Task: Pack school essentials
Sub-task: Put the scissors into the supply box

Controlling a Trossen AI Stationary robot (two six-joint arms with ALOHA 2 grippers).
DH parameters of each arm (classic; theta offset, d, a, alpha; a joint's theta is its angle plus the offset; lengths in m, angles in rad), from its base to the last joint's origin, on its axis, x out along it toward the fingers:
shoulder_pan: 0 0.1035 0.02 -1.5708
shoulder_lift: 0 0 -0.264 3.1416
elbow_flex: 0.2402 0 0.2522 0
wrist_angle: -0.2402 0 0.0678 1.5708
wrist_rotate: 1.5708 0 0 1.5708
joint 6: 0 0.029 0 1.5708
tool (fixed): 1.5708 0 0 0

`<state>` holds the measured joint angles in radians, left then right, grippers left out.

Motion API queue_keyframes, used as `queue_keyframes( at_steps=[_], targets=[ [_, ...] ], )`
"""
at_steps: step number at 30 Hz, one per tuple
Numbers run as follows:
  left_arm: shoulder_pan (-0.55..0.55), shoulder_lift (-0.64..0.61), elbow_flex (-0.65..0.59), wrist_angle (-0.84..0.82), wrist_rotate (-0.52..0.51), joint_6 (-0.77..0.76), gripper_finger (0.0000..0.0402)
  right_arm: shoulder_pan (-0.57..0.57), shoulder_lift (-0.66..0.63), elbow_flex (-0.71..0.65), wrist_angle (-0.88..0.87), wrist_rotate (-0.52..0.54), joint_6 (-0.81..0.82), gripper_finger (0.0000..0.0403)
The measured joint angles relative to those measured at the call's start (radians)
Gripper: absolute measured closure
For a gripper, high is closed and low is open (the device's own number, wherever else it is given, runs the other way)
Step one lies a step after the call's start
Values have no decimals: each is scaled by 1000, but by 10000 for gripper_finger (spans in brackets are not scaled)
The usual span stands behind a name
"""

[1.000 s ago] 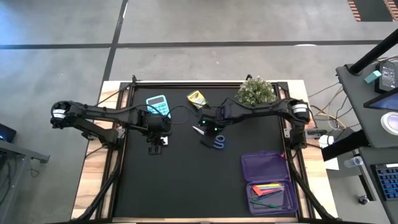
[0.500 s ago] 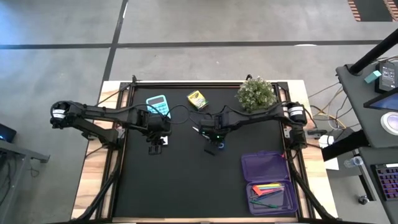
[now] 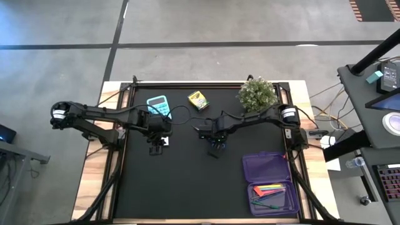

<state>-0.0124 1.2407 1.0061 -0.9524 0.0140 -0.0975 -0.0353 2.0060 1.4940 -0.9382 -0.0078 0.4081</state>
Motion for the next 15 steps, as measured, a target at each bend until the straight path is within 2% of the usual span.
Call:
queue_keyframes(
  at_steps=[5, 11, 15],
  targets=[
    [0, 0, 0, 0, 0, 2, 283, 0, -1, -8, 23, 12, -8, 253],
    [0, 0, -1, 3, -1, 2, 283, -2, 3, -19, 67, 31, -7, 340],
    [0, 0, -1, 1, -1, 0, 283, -2, 3, -22, 69, 21, 12, 341]
  ],
)
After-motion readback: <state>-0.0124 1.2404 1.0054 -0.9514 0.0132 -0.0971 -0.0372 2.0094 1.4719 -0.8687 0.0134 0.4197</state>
